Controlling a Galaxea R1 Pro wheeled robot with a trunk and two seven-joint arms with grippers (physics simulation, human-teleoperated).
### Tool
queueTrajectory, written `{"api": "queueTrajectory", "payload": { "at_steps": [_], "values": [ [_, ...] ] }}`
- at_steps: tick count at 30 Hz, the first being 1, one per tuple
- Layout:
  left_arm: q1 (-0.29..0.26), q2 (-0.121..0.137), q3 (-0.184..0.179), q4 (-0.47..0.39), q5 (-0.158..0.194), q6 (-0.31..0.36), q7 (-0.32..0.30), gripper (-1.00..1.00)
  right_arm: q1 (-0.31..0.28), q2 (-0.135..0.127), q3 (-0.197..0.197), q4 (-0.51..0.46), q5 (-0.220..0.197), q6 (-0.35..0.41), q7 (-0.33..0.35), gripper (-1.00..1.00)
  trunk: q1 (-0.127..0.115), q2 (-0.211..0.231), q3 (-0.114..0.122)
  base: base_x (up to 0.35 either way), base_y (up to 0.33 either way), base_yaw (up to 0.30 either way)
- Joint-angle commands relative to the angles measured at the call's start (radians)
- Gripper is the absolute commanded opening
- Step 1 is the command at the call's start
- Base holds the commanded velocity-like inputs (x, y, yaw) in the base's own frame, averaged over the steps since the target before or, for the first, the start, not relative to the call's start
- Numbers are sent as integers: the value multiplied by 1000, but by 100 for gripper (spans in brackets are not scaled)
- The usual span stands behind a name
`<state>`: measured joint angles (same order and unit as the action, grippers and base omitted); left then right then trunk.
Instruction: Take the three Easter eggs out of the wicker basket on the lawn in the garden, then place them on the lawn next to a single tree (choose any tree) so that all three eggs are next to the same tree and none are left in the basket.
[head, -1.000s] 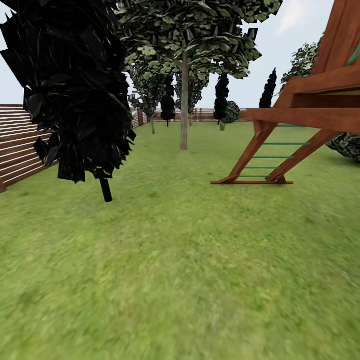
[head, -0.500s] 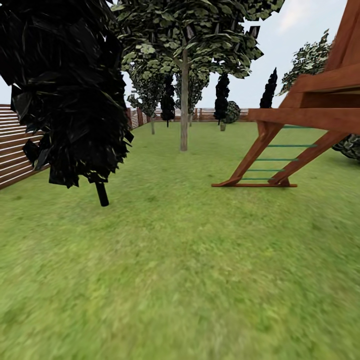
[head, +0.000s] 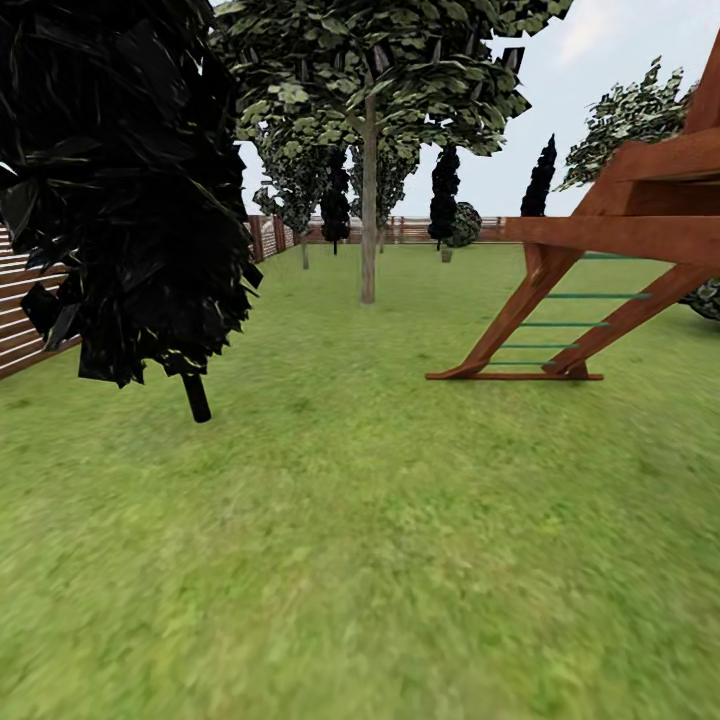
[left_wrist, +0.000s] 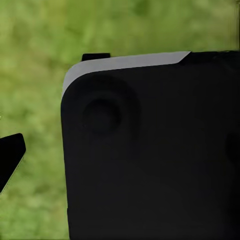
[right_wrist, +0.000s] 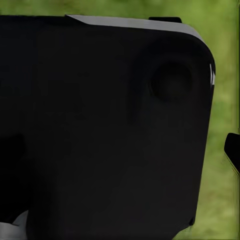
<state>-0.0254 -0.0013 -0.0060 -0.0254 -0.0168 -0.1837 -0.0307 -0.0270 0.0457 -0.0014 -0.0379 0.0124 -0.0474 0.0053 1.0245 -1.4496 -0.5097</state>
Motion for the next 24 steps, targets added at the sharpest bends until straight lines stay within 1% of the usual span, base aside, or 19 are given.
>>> {"api": "queueTrajectory", "payload": {
  "at_steps": [1,8,24],
  "values": [
    [-1,-1,0,1,-2,-3,-1,100,-1,0,0,1,1,-3,0,100,1,0,-1,339,0,0],
    [-1,-6,-9,1,-2,-3,-1,100,-1,0,0,1,1,-3,1,100,1,0,-1,339,0,0],
    [-1,-7,-11,1,-2,-5,-1,100,-1,0,1,5,1,-3,1,100,1,0,-1,339,0,0]
  ]
}}
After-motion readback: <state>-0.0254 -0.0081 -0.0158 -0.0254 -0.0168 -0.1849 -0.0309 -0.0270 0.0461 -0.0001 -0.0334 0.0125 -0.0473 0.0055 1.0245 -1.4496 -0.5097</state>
